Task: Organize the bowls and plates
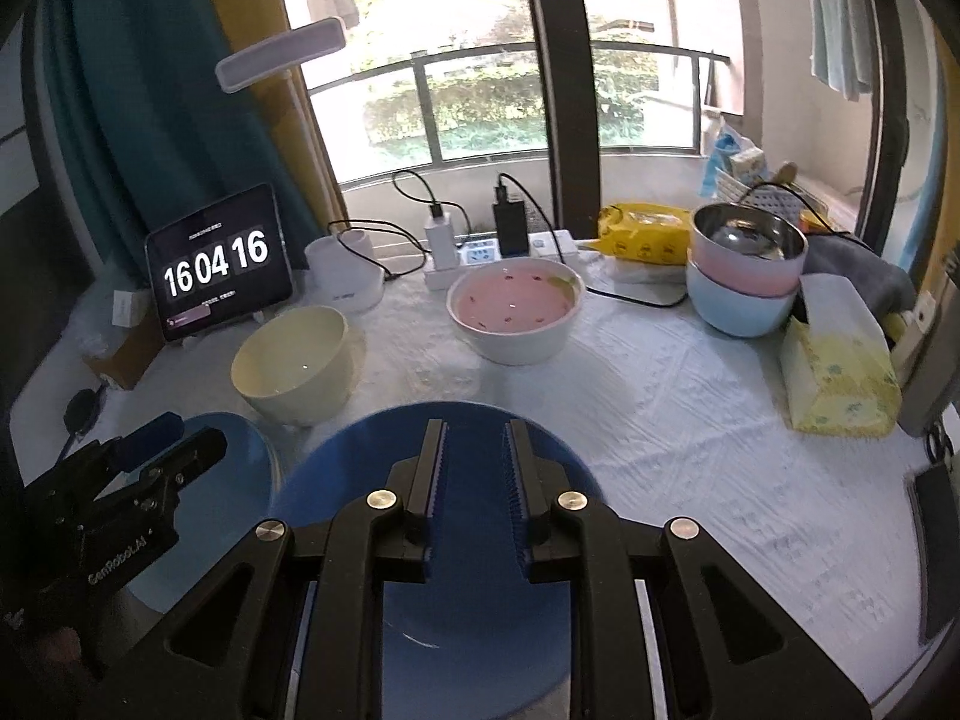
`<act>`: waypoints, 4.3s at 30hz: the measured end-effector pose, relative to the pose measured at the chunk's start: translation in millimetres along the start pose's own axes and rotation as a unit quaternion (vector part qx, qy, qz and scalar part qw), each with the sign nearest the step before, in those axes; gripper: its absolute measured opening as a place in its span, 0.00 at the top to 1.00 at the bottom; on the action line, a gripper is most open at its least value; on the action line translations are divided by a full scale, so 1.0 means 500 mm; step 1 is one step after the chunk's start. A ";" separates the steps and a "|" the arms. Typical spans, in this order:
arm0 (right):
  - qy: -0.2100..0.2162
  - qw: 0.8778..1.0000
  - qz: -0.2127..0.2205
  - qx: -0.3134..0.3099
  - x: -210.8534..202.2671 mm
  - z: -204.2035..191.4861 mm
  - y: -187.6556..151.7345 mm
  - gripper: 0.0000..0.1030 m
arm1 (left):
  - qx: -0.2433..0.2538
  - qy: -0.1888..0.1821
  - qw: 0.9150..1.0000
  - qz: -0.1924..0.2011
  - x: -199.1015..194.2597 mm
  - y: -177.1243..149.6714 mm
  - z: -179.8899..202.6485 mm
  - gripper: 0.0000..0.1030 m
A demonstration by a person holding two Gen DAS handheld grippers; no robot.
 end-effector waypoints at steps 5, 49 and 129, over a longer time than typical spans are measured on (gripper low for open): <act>0.006 1.000 -0.005 -0.009 0.017 -0.029 0.011 0.81 | -0.008 0.007 1.000 0.007 0.007 0.013 -0.034 0.49; 0.051 0.981 -0.186 0.023 0.359 -0.170 0.089 0.77 | -0.111 0.045 0.988 -0.101 0.219 0.060 -0.154 0.50; 0.102 0.990 -0.086 0.047 0.130 -0.103 0.103 0.86 | -0.057 -0.041 0.997 -0.021 0.023 0.099 0.007 0.63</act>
Point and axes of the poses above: each gripper's, at about its wrist camera, not at the fingertips, and x roughly the way its jaws point, z to its right, y to its top, the point moved 5 cm from there along x, roughly the way its jaws point, and after that the axes turned 3 degrees about y, right-handed, at the moved point
